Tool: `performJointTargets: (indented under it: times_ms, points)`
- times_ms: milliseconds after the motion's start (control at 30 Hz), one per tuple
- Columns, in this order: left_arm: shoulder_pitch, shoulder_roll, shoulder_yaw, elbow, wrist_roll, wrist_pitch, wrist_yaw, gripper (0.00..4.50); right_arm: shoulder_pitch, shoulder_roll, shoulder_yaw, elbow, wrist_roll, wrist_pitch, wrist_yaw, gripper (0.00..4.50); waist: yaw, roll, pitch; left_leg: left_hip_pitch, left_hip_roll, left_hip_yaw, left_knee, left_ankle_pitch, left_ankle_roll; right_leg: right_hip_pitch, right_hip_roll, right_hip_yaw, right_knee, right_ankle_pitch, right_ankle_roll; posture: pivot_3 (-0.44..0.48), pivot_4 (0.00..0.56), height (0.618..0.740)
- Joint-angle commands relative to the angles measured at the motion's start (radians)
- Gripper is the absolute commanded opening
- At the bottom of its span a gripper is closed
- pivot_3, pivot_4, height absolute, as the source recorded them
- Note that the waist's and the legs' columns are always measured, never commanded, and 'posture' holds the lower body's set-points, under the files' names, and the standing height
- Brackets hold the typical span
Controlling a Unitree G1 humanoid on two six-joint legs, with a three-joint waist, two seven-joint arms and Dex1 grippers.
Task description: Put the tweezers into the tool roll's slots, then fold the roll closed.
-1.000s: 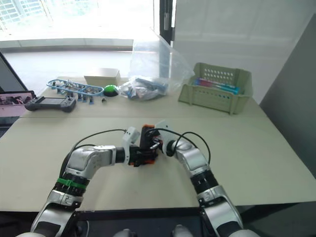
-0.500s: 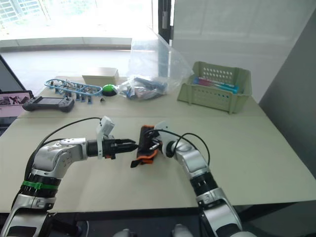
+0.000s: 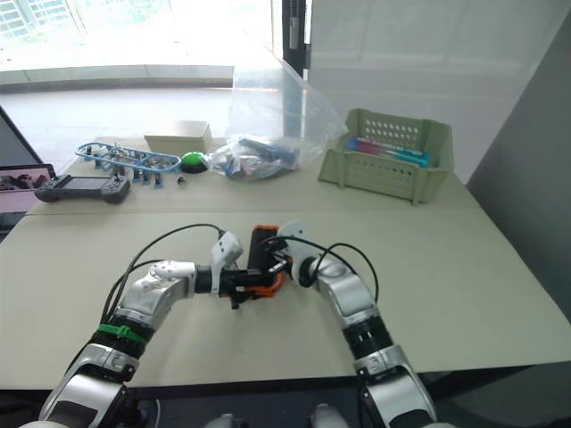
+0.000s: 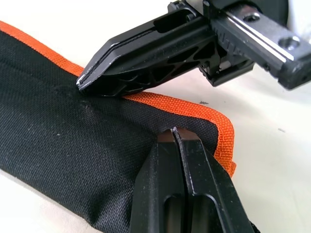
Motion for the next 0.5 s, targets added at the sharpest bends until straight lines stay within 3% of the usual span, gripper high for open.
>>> performJointTargets:
  times_ms: [33, 233, 500]
  points:
    - [0.054, 0.006, -0.043, 0.048, 0.057, -0.001, -0.018, 0.01, -0.006, -0.02, 0.007, -0.039, 0.029, -0.08, 0.099, 0.0, 0.0, 0.0, 0.0, 0.0, 0.0, 0.0, 0.0, 0.0, 0.0, 0.0, 0.0, 0.0, 0.0, 0.0, 0.0, 0.0, 0.15, 0.74]
    - [0.056, 0.01, -0.031, 0.039, 0.059, -0.001, -0.02, 0.01, -0.044, -0.027, 0.029, 0.095, -0.016, -0.088, 0.136, 0.0, -0.001, 0.0, 0.0, 0.0, 0.0, 0.0, -0.001, 0.0, 0.0, -0.001, 0.0, 0.0, 0.0, -0.001, 0.002, 0.0, 0.15, 0.74]
    - [0.064, 0.014, -0.02, 0.008, 0.063, 0.001, -0.021, 0.01, -0.184, 0.006, -0.033, 0.52, -0.05, -0.241, 0.048, 0.0, -0.008, 0.0, 0.0, 0.01, 0.0, 0.0, -0.003, 0.0, 0.0, 0.007, 0.001, 0.0, 0.001, -0.002, 0.001, 0.0, 0.15, 0.74]
